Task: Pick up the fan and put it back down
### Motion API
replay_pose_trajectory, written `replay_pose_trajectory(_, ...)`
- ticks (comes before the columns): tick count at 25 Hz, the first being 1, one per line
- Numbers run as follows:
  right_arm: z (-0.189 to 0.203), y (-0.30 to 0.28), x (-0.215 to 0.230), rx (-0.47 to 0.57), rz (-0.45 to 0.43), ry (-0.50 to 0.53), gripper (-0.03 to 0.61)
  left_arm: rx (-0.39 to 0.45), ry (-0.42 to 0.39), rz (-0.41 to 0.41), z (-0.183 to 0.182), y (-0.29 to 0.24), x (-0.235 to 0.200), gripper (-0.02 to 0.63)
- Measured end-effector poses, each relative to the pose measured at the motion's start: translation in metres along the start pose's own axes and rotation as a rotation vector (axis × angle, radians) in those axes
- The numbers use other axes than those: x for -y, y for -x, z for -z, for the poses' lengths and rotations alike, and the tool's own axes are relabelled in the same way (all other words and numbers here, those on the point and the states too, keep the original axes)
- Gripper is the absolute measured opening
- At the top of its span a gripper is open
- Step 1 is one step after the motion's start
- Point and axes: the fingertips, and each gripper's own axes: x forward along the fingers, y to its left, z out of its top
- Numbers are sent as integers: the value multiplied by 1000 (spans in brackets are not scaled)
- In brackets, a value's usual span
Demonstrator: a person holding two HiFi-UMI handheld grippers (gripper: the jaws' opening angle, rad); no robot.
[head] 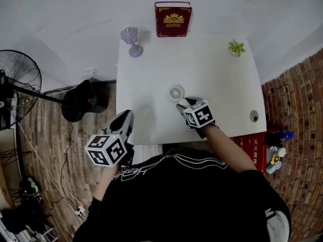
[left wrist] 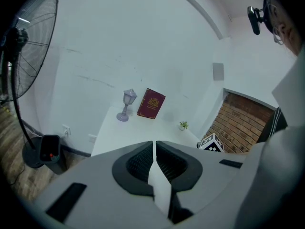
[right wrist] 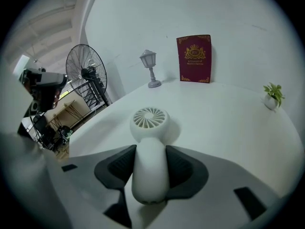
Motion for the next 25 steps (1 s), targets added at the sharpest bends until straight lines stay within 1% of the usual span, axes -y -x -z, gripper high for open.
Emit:
replay_pose_trajectory(4,-5,8,-4,35,-19,-14,193,-1,4,-2,5,6,3,43)
replay_pose_trajectory(10,-17,39,-12,135,-19,-36,193,-3,-9,9,14,15,14,43)
replay_pose_trajectory(16,-25,89,-34,255,-41,-64,193,9,-44,45,20,26,39,43)
replay_pose_trajectory(25,-25,176,-74,433,-58,-15,193,19,-100,86,34,52,75,43)
